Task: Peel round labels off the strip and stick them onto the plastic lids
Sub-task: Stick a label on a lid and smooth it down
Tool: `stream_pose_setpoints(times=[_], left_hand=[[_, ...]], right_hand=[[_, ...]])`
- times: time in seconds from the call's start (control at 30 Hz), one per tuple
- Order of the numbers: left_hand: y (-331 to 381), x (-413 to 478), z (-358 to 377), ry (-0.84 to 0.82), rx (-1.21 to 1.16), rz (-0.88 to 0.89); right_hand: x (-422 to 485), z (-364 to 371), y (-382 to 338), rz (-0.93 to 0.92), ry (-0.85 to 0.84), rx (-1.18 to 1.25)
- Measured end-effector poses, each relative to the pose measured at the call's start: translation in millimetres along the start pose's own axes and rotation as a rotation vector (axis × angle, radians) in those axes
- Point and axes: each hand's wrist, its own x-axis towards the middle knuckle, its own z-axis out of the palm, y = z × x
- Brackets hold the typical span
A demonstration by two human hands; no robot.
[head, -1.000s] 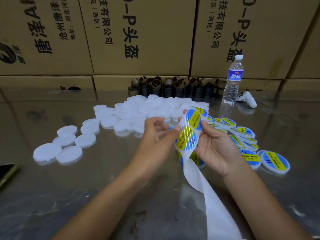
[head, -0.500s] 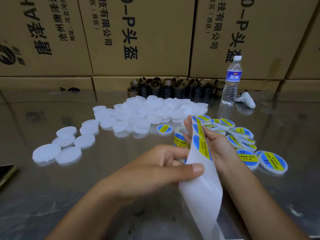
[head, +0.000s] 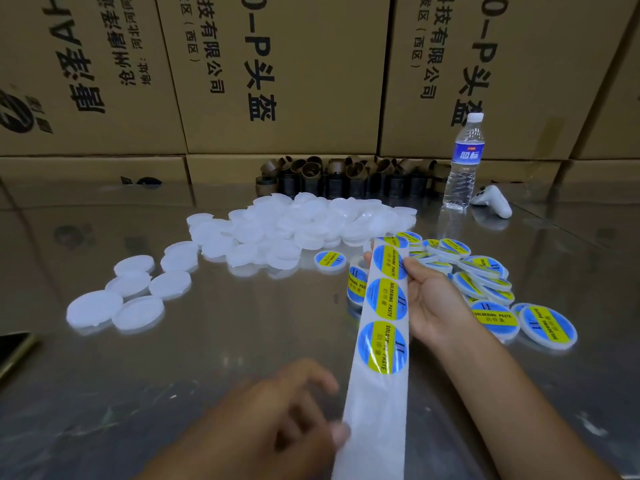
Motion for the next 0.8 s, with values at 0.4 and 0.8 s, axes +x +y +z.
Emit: stream_pose_setpoints(times=[0.4,0.8], left_hand=[[1,107,-13,0.13,-0.4,-0.05],[-23,135,-37,0.221,-0.554,-0.045]], right_hand=[[3,2,4,-0.107,0.016,-0.137],[11,-2,20,-0.4,0.141,-0.745]])
